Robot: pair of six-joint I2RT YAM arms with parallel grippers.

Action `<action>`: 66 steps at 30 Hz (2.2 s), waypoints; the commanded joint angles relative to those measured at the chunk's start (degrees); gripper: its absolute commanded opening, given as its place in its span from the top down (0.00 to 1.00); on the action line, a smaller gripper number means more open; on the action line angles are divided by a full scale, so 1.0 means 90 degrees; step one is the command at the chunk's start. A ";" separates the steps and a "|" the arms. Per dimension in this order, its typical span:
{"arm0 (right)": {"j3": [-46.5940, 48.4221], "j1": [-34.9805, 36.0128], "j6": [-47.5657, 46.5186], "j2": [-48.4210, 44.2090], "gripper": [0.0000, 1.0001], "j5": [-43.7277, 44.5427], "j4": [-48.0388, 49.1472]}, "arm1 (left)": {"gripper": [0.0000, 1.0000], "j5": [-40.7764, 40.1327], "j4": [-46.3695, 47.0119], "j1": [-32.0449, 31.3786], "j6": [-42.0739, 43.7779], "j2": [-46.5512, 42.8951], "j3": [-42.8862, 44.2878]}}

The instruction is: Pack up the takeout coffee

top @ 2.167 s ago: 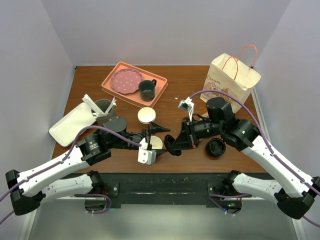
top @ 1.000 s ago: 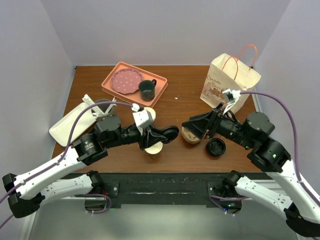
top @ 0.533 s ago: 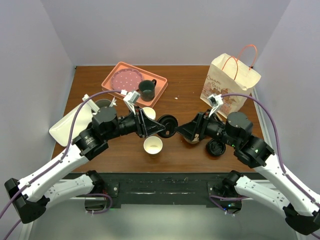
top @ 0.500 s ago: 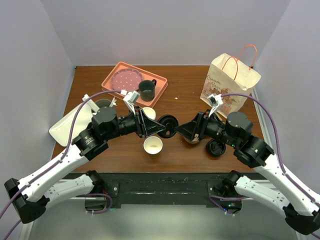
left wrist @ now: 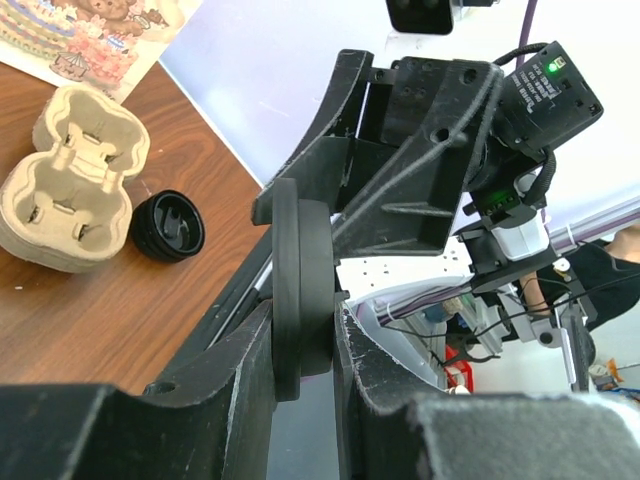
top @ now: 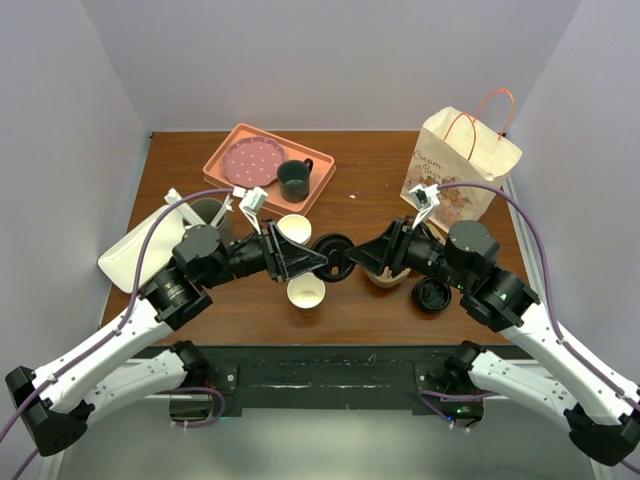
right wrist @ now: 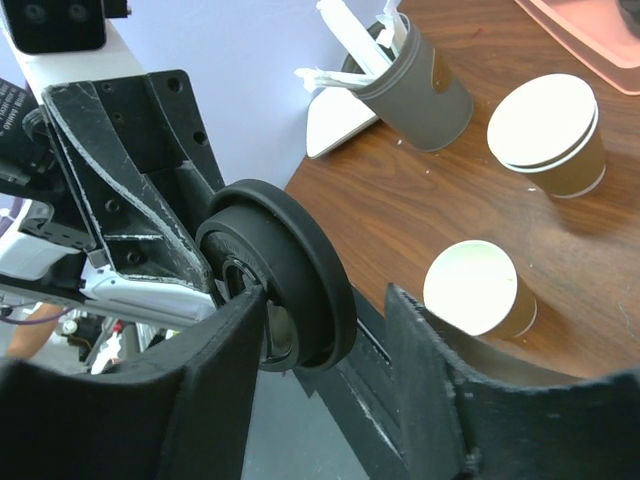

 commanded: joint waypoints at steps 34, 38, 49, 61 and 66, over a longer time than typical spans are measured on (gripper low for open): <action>-0.1012 0.0048 0.0634 0.1366 0.80 0.0030 0.0992 | 0.22 -0.2807 -0.3912 0.0021 0.1543 -0.0259 0.0259; -0.1120 0.0107 0.0820 0.1864 0.80 -0.0077 0.1276 | 0.27 -0.2711 -0.4020 0.0167 0.1377 0.0043 0.0181; -0.1100 0.0400 0.0996 0.2803 0.80 -0.0292 0.1775 | 0.30 -0.1871 -0.3737 0.0587 0.1221 0.0151 -0.0512; -0.1159 0.0439 0.1006 0.3048 0.80 -0.0214 0.1775 | 0.38 -0.1402 -0.3336 0.0851 0.1220 0.0463 -0.0933; -0.1130 0.0439 0.0996 0.3145 0.80 -0.0204 0.1697 | 0.40 -0.1392 -0.3278 0.0870 0.1279 0.0581 -0.1011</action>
